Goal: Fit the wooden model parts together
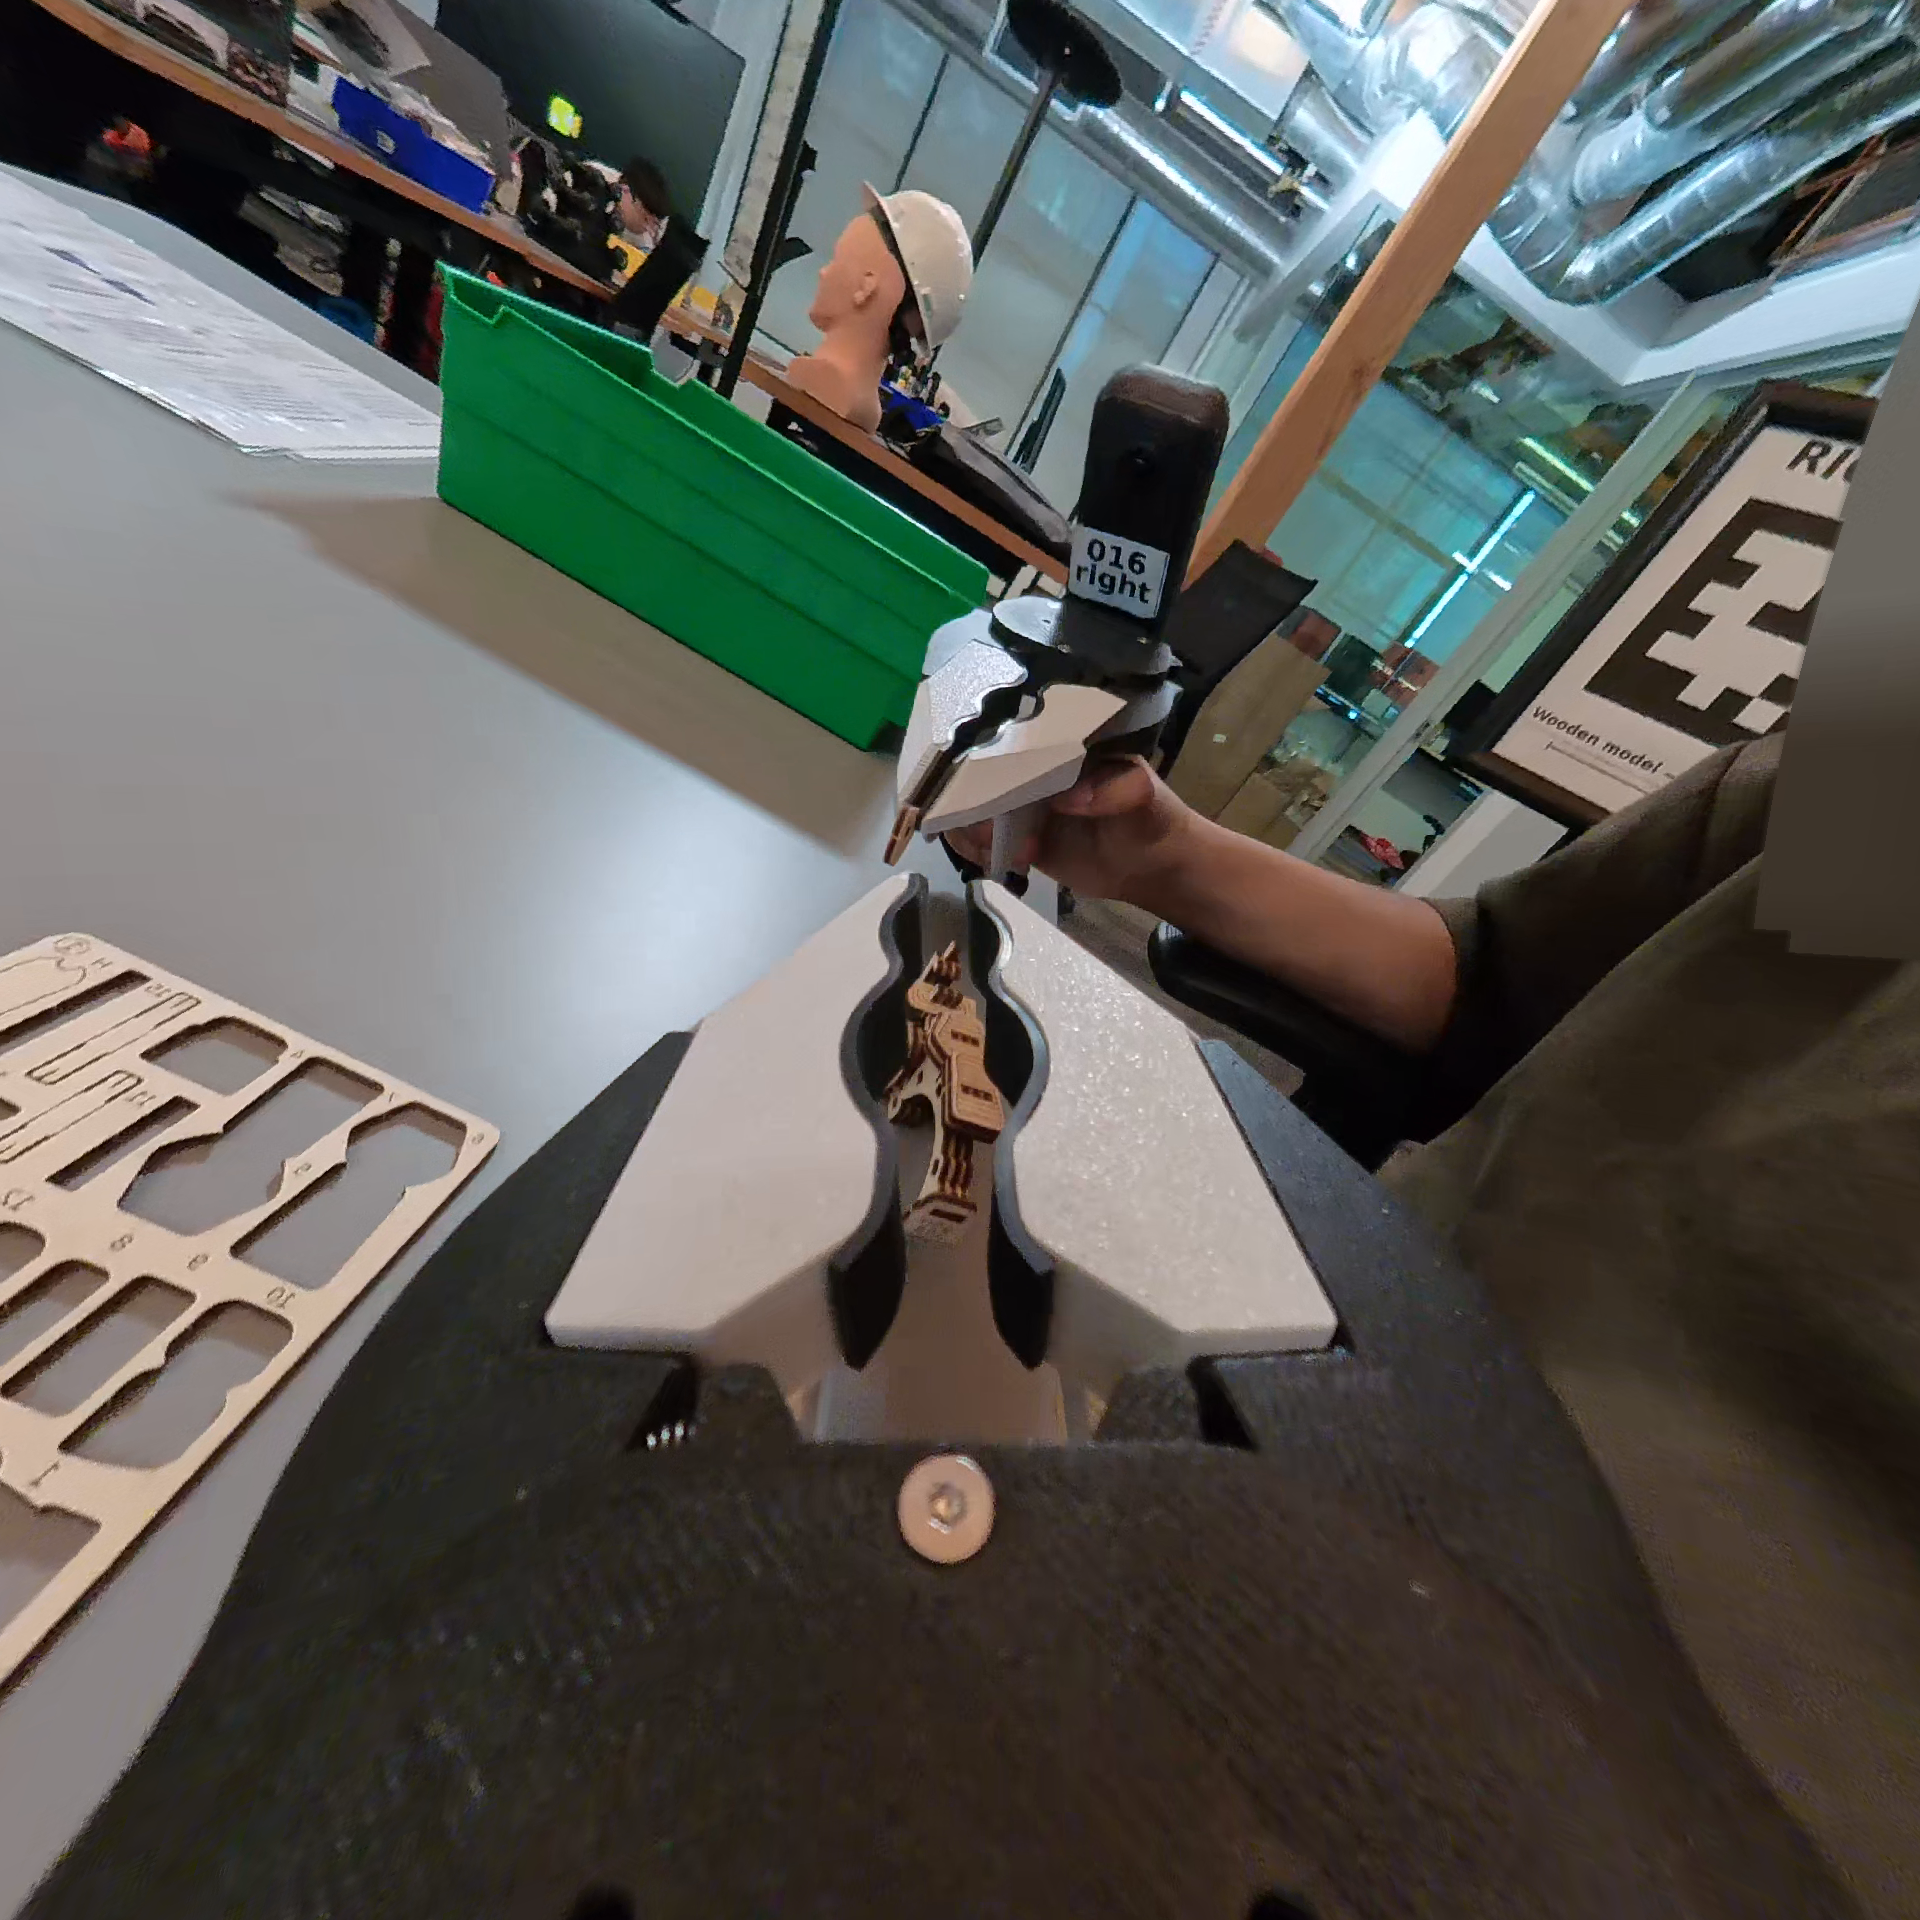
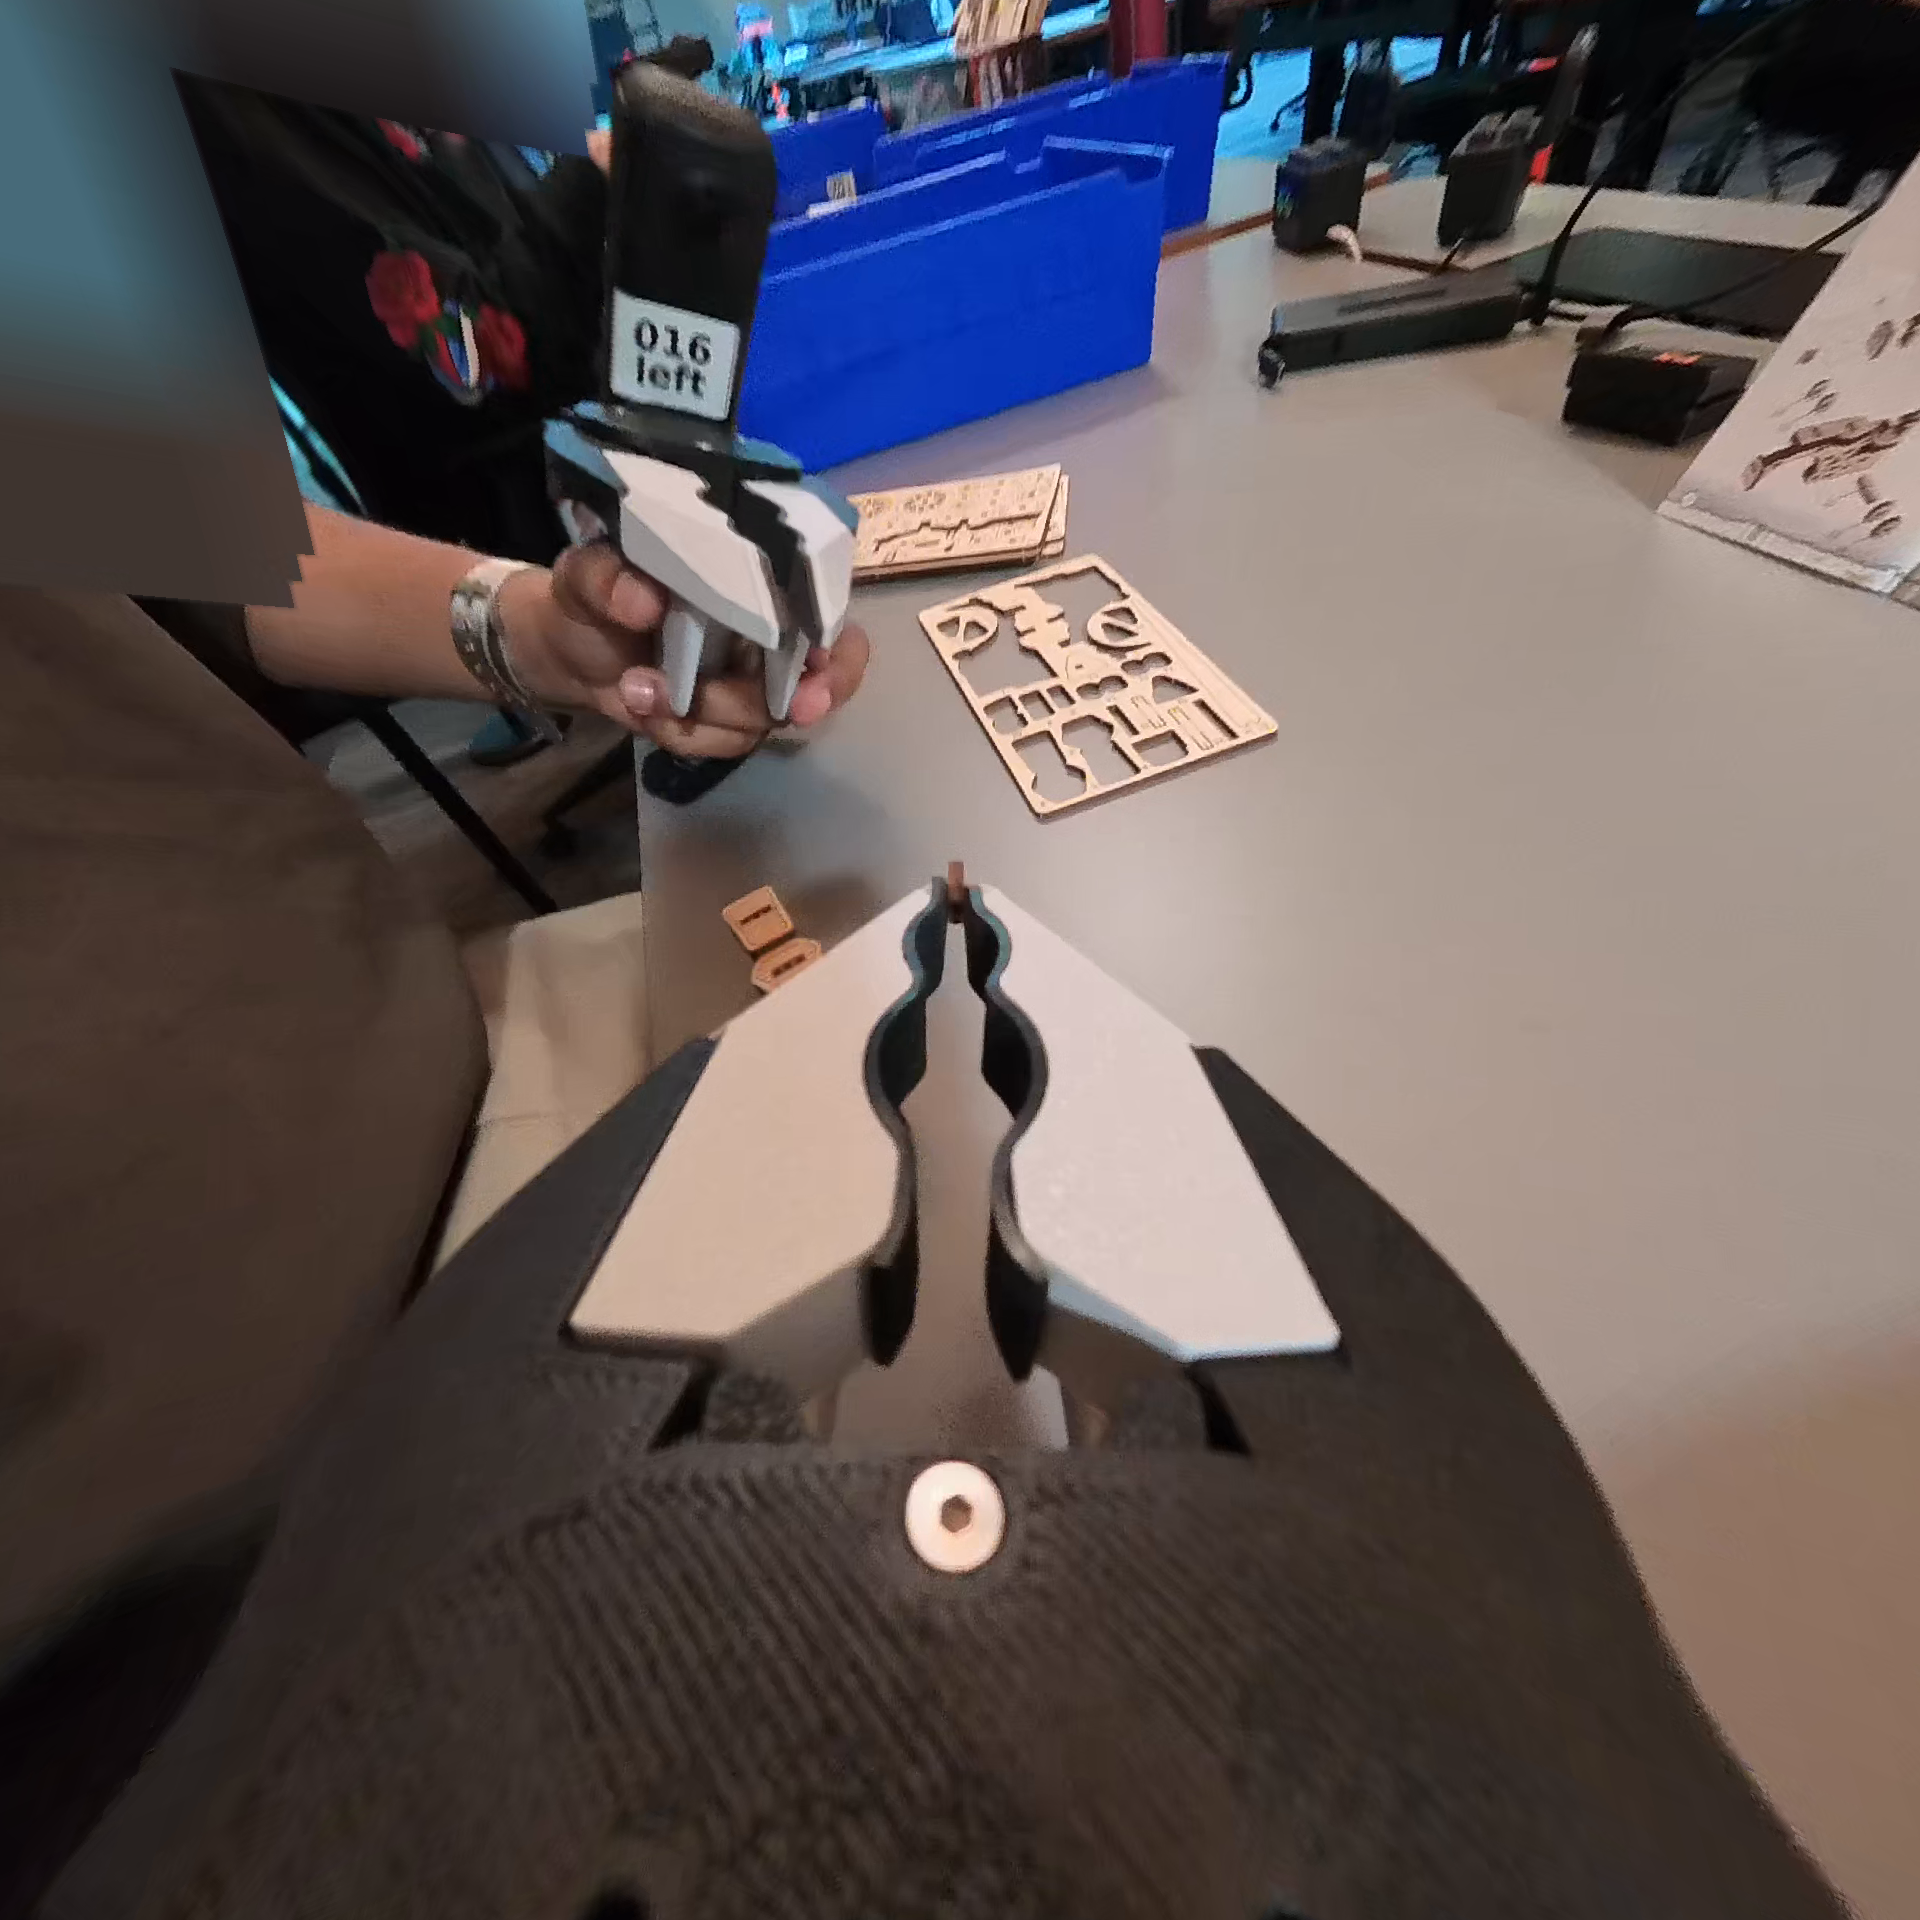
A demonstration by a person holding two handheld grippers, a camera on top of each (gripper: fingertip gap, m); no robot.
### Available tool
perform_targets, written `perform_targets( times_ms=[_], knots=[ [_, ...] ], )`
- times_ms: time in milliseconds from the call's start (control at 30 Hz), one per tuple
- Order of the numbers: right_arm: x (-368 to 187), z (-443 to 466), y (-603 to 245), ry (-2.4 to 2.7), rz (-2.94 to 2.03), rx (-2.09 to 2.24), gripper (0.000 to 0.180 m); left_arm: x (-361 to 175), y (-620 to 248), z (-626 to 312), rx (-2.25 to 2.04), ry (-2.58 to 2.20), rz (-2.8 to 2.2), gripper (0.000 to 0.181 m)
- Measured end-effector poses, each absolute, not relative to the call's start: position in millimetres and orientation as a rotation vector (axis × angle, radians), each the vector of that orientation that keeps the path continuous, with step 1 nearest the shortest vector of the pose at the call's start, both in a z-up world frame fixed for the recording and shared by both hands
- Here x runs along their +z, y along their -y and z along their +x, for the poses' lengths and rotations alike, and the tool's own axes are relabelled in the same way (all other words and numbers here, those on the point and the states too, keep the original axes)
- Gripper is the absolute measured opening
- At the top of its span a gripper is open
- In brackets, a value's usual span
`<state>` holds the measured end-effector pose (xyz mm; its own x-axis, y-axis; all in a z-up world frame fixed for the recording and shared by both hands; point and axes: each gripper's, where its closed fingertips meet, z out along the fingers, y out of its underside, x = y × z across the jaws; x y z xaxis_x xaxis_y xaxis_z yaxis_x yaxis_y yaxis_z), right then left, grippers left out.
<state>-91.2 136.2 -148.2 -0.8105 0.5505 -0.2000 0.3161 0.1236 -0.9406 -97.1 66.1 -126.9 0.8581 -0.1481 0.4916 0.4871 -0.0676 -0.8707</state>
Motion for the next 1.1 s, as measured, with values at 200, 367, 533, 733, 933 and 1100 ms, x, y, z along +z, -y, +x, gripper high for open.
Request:
perform_targets(
  times_ms=[200, 367, 533, 733, 933, 1100],
  knots=[
    [-170, -95, -127, 2.340, -0.795, 1.623, 0.001, -128, -61, -95, -0.572, 0.311, -1.538, 0.005],
    [-184, -93, -122, 2.448, -0.806, 1.568, 0.001, -129, -65, -79, -0.550, 0.241, -1.588, 0.010],
    [-188, -90, -119, 2.461, -0.749, 1.505, 0.001, -135, -72, -74, -0.477, 0.232, -1.644, 0.046],
    [-199, -83, -115, 2.561, -0.750, 1.460, 0.001, -138, -72, -75, -0.602, 0.264, -1.636, 0.059],
    [-204, -83, -115, 2.620, -0.811, 1.470, 0.002, -142, -71, -79, -0.835, 0.360, -1.589, 0.061],
    [-196, -85, -117, 2.589, -0.840, 1.551, 0.001, -144, -73, -75, -0.850, 0.344, -1.610, 0.060]
  ],
)
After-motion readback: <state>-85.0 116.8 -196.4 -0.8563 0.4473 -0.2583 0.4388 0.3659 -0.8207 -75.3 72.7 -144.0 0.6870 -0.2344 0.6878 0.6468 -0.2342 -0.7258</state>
